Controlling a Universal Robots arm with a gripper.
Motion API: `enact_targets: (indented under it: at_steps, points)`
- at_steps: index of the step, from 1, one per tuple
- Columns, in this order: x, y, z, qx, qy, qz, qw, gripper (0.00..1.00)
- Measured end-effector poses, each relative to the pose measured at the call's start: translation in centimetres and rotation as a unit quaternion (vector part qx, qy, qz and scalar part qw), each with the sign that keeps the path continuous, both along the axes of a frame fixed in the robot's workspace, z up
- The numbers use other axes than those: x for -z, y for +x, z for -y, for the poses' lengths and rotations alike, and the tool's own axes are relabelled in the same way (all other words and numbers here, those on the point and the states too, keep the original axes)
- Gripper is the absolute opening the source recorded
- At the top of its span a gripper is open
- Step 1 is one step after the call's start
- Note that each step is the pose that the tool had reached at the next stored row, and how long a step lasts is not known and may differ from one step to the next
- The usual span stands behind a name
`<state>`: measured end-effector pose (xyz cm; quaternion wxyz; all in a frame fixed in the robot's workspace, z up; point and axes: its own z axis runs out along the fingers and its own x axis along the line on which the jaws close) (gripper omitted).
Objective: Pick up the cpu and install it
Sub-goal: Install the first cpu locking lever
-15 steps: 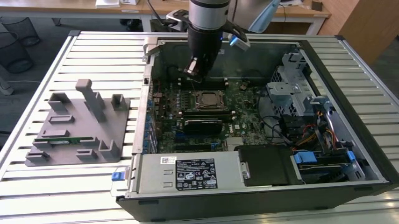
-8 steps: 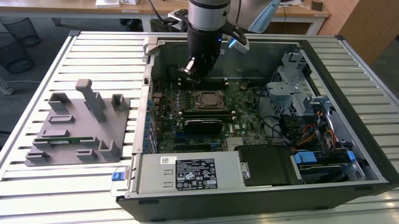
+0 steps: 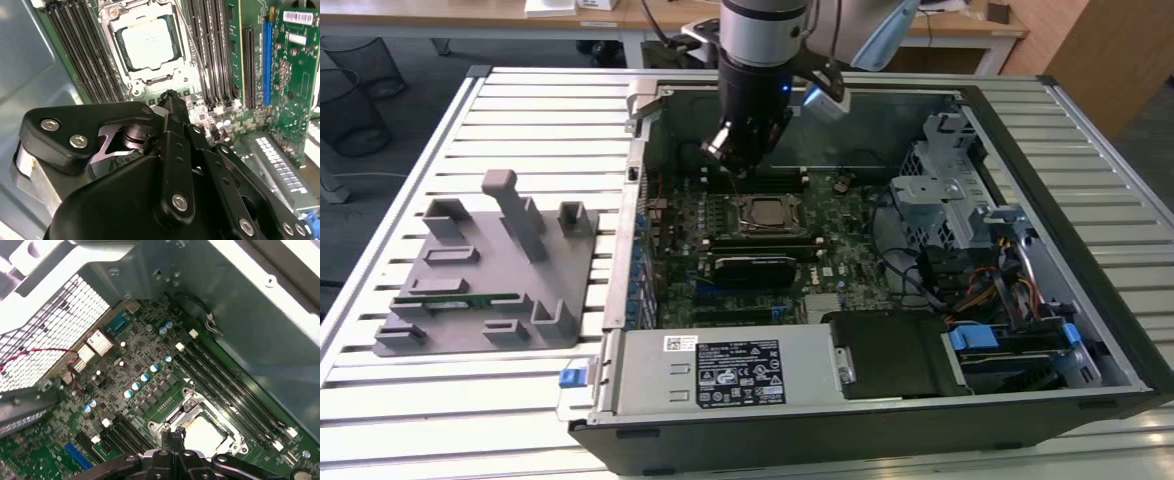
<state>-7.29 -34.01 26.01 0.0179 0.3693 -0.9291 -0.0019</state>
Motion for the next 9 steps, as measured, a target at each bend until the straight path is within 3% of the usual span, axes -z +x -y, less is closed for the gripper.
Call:
enact_targets:
  at_steps: [9]
  points:
    - [0.1, -0.37, -0.09, 0.057, 0.0001, 0.0008, 0.9984, 0.11]
